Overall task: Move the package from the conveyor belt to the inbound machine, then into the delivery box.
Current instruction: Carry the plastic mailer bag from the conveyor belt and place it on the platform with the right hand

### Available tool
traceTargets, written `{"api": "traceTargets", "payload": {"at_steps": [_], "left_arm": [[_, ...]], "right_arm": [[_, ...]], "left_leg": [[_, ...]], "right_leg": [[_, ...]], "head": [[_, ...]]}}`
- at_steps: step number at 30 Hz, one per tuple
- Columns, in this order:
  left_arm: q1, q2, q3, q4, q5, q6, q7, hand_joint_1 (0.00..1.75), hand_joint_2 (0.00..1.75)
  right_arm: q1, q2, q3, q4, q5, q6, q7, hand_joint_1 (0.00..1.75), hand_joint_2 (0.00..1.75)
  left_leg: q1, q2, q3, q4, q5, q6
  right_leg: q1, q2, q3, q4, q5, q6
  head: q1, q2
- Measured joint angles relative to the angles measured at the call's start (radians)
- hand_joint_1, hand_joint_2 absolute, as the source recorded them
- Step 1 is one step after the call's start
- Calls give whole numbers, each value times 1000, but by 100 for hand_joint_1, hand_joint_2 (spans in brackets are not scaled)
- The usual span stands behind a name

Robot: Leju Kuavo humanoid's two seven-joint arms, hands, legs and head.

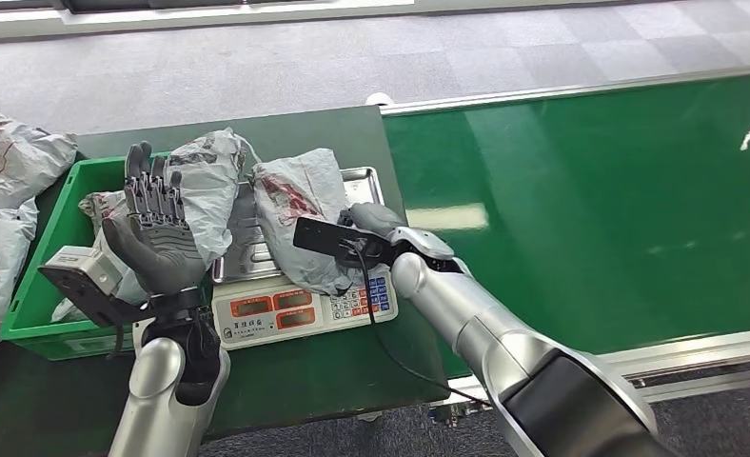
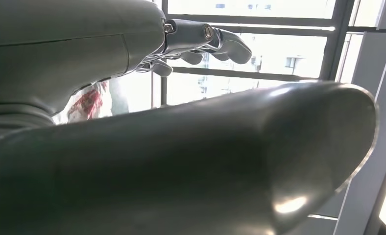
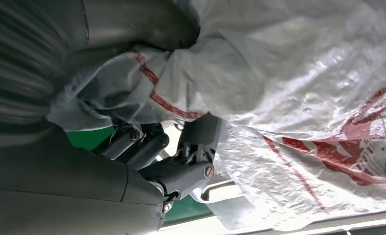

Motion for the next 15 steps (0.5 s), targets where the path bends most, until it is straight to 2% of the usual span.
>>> {"api": "traceTargets", "payload": {"at_steps": [9, 12, 15], "left_arm": [[11, -2, 0, -6, -56, 40, -36, 0, 0], [20, -3, 0, -12, -130, 112, -59, 0, 0], [29, -2, 0, -21, -248, 202, -78, 0, 0]], "right_arm": [[1, 1, -26, -28, -38, -146, -98, 0, 0], [16, -3, -49, -87, -51, -204, -156, 0, 0], [82, -25, -69, -245, -60, -230, -185, 0, 0]], "left_leg": [[0, 0, 0, 0, 0, 0], [0, 0, 0, 0, 0, 0], [0, -1, 0, 0, 0, 0]], "right_leg": [[0, 0, 0, 0, 0, 0], [0, 0, 0, 0, 0, 0], [0, -1, 0, 0, 0, 0]], "head": [[0, 0], [0, 0], [0, 0]]}}
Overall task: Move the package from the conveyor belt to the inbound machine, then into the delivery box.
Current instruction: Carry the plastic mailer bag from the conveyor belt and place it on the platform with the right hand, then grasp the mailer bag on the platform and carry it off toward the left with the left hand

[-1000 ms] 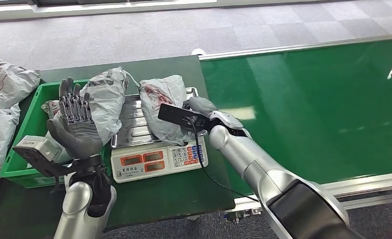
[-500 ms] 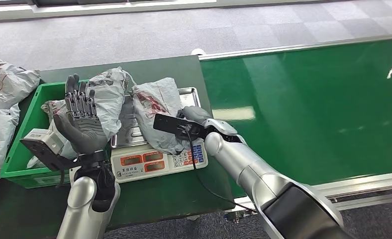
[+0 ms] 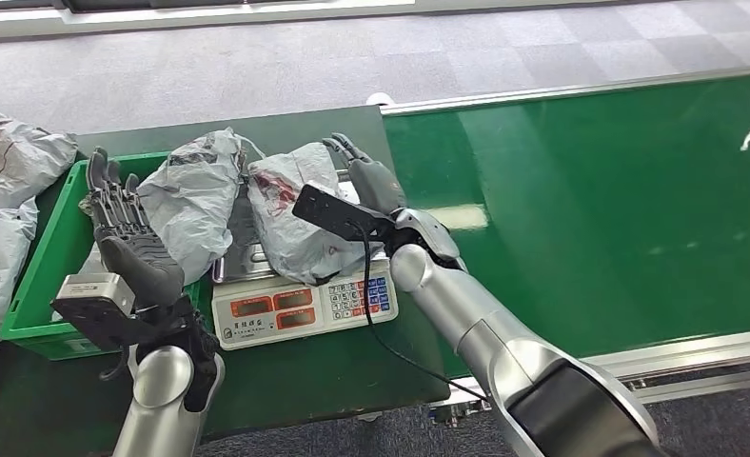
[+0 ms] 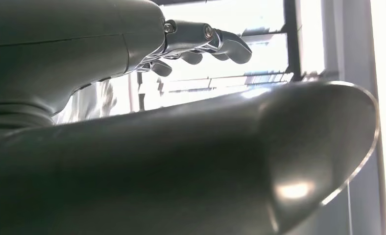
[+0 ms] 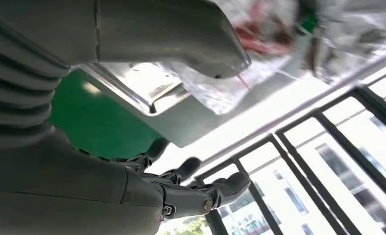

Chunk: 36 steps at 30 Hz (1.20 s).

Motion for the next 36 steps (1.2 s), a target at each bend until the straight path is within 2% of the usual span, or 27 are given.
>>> {"api": "traceTargets", "payload": {"at_steps": [2, 7, 11, 14, 16, 19, 22, 25, 29, 32, 36], "left_arm": [[8, 3, 0, -7, -38, 5, 8, 0, 0], [16, 38, 5, -28, -88, -94, 31, 0, 0], [4, 63, 14, -33, -197, -144, 76, 0, 175], [-37, 102, 5, -21, -309, -220, 136, 0, 175], [-91, 139, -10, 8, -351, -281, 173, 0, 175], [-201, 197, -52, 100, -440, -371, 225, 0, 175], [-346, 233, -145, 278, -597, -483, 261, 0, 175], [-483, 240, -268, 510, -723, -563, 252, 0, 175], [-601, 236, -380, 735, -763, -597, 230, 0, 175], [-650, 231, -445, 849, -783, -627, 228, 0, 175], [-684, 219, -495, 940, -787, -637, 229, 0, 175]], "right_arm": [[88, -29, -5, -167, -12, 11, -6, 0, 0], [359, -119, -2, -597, -12, 22, -23, 0, 0], [491, -169, 0, -803, -19, 9, -36, 0, 175], [596, -207, -6, -933, -55, 4, -70, 0, 175], [665, -237, -19, -1012, -76, 1, -96, 0, 175], [729, -273, -37, -1091, -97, 0, -124, 0, 175], [750, -298, -43, -1123, -123, 17, -138, 0, 175], [755, -317, -44, -1126, -144, 23, -158, 0, 175], [770, -341, -44, -1126, -160, 15, -181, 0, 175], [780, -359, -44, -1126, -168, 8, -192, 0, 175], [783, -372, -43, -1126, -173, 6, -197, 0, 175]], "left_leg": [[0, -1, 0, 0, 0, 0], [0, -1, -2, 0, -2, 1], [0, -1, -1, 0, -2, 1], [0, -1, -1, 0, -2, 1], [0, -1, -1, 0, -2, 0], [0, 1, 0, 0, -1, 0], [0, 0, 0, 0, 0, 0], [0, 2, 0, 0, 1, -1], [0, 7, 0, 0, 1, -1], [0, 7, -1, 0, 1, -1], [0, 6, -1, -1, 1, -1]], "right_leg": [[0, -1, 0, 0, -1, 0], [0, -2, 0, 0, -2, 0], [0, -2, -1, -1, -2, 0], [0, -2, -1, -1, -2, 0], [0, -2, -1, -1, -2, 0], [0, -1, -1, -1, -1, -1], [0, -1, -1, -1, 1, -1], [0, 1, -1, -1, 3, -1], [0, 5, -2, 0, 4, -2], [0, 6, -3, 0, 4, -2], [0, 5, -3, 0, 4, -2]], "head": [[0, 0], [0, 0], [0, 0], [0, 0], [0, 0], [0, 0], [0, 0], [0, 0], [0, 0], [0, 0], [0, 0]]}}
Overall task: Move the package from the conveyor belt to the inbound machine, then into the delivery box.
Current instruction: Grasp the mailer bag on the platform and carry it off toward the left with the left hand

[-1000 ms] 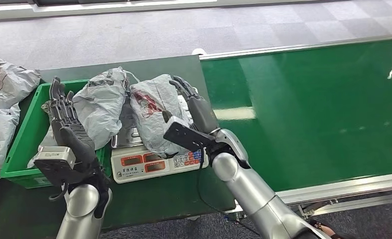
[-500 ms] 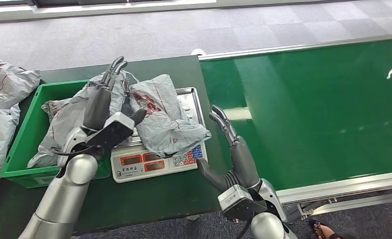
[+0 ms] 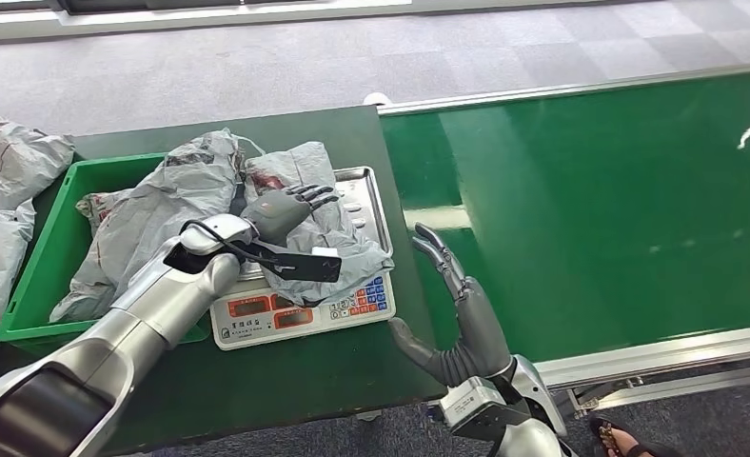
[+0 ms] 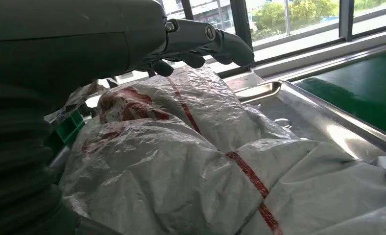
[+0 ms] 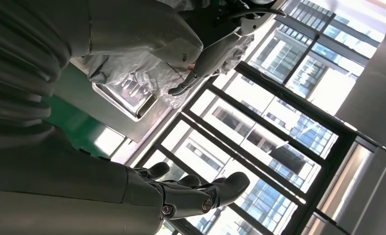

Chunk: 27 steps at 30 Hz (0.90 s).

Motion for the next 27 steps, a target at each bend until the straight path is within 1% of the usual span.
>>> {"api": "traceTargets", "payload": {"at_steps": [10, 11, 14, 15, 19, 27], "left_arm": [[-46, -42, -53, 127, -8, -31, 18, 0, 175], [-47, -48, -57, 141, -8, -35, 20, 41, 175], [-42, -68, -67, 179, -8, -37, 22, 171, 175], [-39, -75, -71, 190, -9, -35, 23, 175, 175], [-27, -92, -85, 221, -11, -27, 22, 175, 175], [-30, -93, -87, 235, -12, -53, 2, 175, 175]], "right_arm": [[-24, -7, 10, 1, -18, 1, 12, 0, 175], [-31, -7, 13, 3, -21, 1, 15, 0, 175], [-52, -7, 19, 9, -29, 2, 19, 0, 175], [-57, -7, 21, 11, -30, 2, 20, 0, 175], [-69, -7, 31, 21, -31, 3, 20, 0, 175], [-82, -7, 39, 30, -31, 8, 18, 0, 175]], "left_leg": [[0, 0, 2, 0, 0, 0], [0, 0, 2, -1, 0, 0], [0, -3, 3, -1, -1, 0], [0, -4, 4, -2, -2, 1], [0, -11, 13, -2, -5, 3], [0, -14, 17, -2, -4, 3]], "right_leg": [[0, -1, 3, 0, 0, 0], [0, -1, 5, 0, 0, 0], [-1, -3, 11, 0, -3, 1], [-1, -4, 14, 0, -5, 1], [-2, -13, 28, -1, -11, 3], [-2, -16, 32, -1, -11, 3]], "head": [[0, 0], [0, 0], [0, 0], [0, 0], [0, 0], [0, 0]]}}
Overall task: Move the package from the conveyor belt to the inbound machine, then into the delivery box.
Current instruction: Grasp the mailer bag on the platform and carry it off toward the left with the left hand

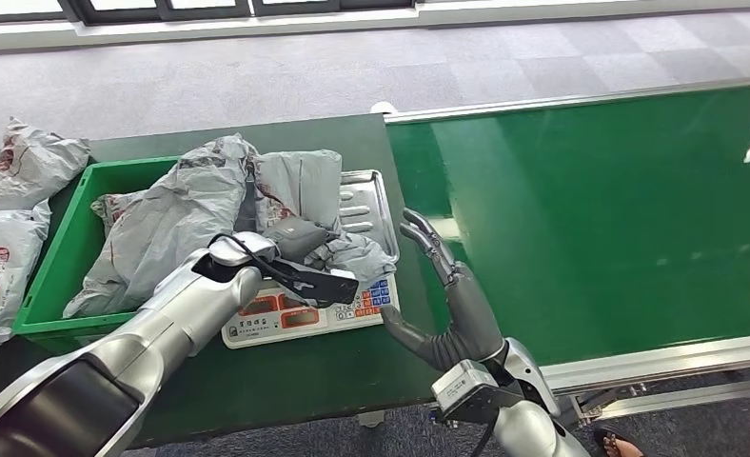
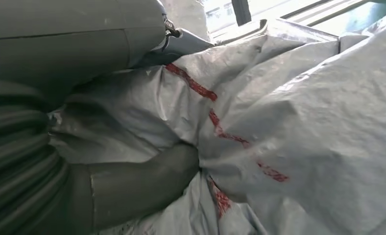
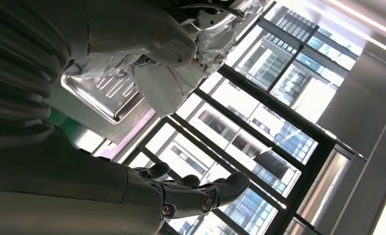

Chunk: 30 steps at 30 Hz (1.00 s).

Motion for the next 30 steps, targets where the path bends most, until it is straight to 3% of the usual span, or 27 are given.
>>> {"api": "traceTargets", "payload": {"at_steps": [9, 15, 27, 30], "left_arm": [[-16, 3, -2, 1, -5, -28, -6, 175, 175], [-22, 20, -4, -26, 2, 9, -18, 175, 175], [-54, 94, -7, -250, 11, 45, 2, 175, 175], [-56, 105, -9, -294, -8, 108, 5, 175, 175]], "right_arm": [[0, 0, 0, 2, -10, 1, -11, 0, 175], [0, -4, 0, 6, -23, 0, -19, 0, 175], [0, -25, 0, 7, -37, -12, -20, 0, 175], [6, -26, 0, 7, -39, -18, -20, 0, 175]], "left_leg": [[0, 1, 6, 0, 0, -1], [0, 3, 5, -1, 0, -2], [0, 3, -6, 0, 4, -4], [0, 3, -8, 0, 4, -4]], "right_leg": [[0, 3, -4, 0, 0, -1], [1, 5, -7, 0, 1, -1], [2, 5, -19, 1, 4, -3], [2, 5, -20, 1, 4, -3]], "head": [[0, 0], [0, 0], [0, 0], [0, 0]]}}
